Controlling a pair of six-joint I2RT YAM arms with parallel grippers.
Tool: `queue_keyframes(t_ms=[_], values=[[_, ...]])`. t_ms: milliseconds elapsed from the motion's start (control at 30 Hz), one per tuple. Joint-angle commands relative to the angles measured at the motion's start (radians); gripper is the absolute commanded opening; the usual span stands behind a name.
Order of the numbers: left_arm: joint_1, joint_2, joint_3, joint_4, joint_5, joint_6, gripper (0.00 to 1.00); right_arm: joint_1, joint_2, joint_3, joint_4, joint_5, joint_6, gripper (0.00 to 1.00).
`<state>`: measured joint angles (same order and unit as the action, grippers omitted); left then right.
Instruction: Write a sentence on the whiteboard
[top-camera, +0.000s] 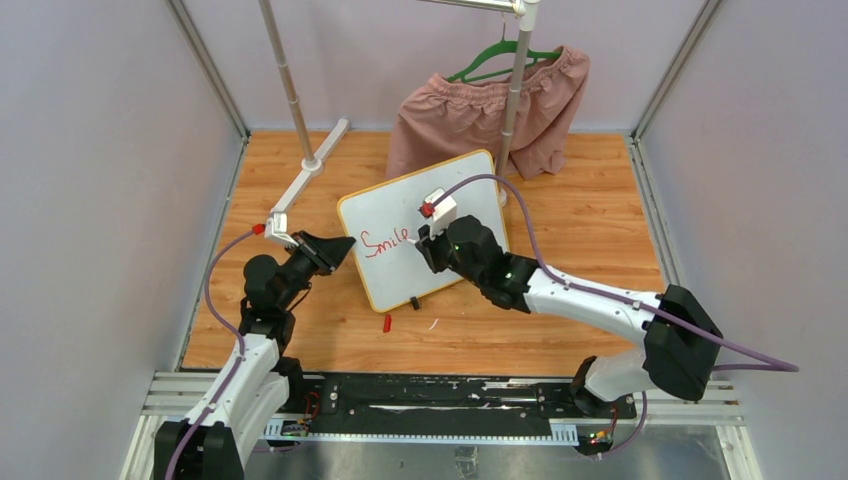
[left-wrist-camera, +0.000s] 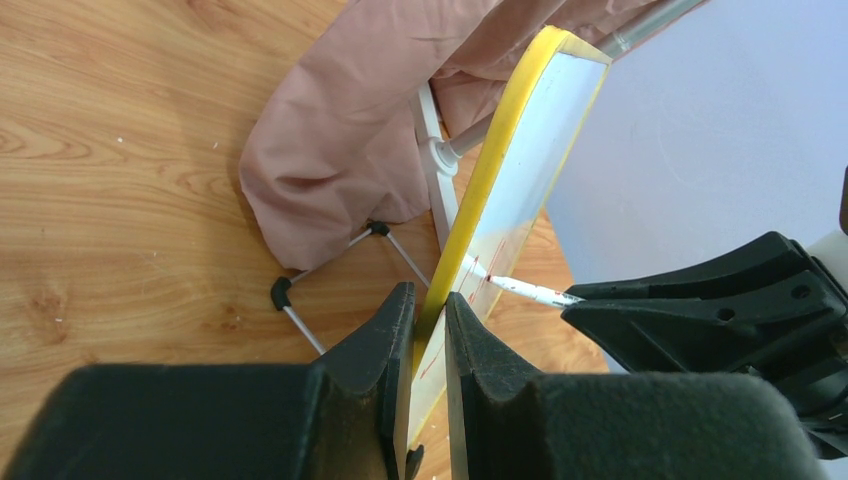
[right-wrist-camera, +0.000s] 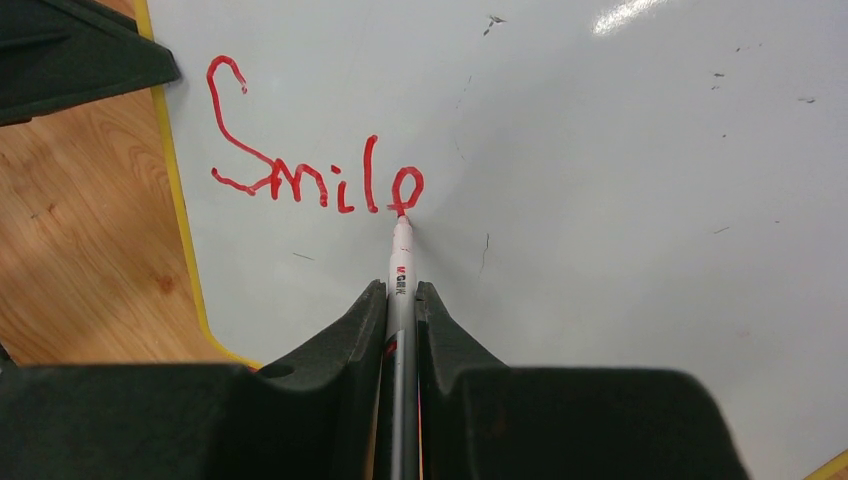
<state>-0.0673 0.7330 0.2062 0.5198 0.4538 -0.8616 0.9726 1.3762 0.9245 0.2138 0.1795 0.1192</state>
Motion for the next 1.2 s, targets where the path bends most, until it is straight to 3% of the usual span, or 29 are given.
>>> queue_keyframes(t_ms=[0,633,900,1167], values=[[0.002,-0.004,0.0,0.014,0.028,-0.007,0.0,0.004,-0.019,-0.025,-0.018,0.027,0.011,0.0],[0.003,-0.005,-0.002,0.014,0.03,-0.008,0.0,-0.015,-0.061,-0.028,-0.032,0.06,-0.011,0.0],[0.002,-0.008,-0.001,0.014,0.032,-0.008,0.0,-0.012,-0.163,-0.052,0.013,-0.023,0.005,0.0],[0.002,-0.005,-0.001,0.014,0.034,-0.008,0.0,-0.014,-0.212,-0.077,-0.038,0.039,-0.024,0.0]])
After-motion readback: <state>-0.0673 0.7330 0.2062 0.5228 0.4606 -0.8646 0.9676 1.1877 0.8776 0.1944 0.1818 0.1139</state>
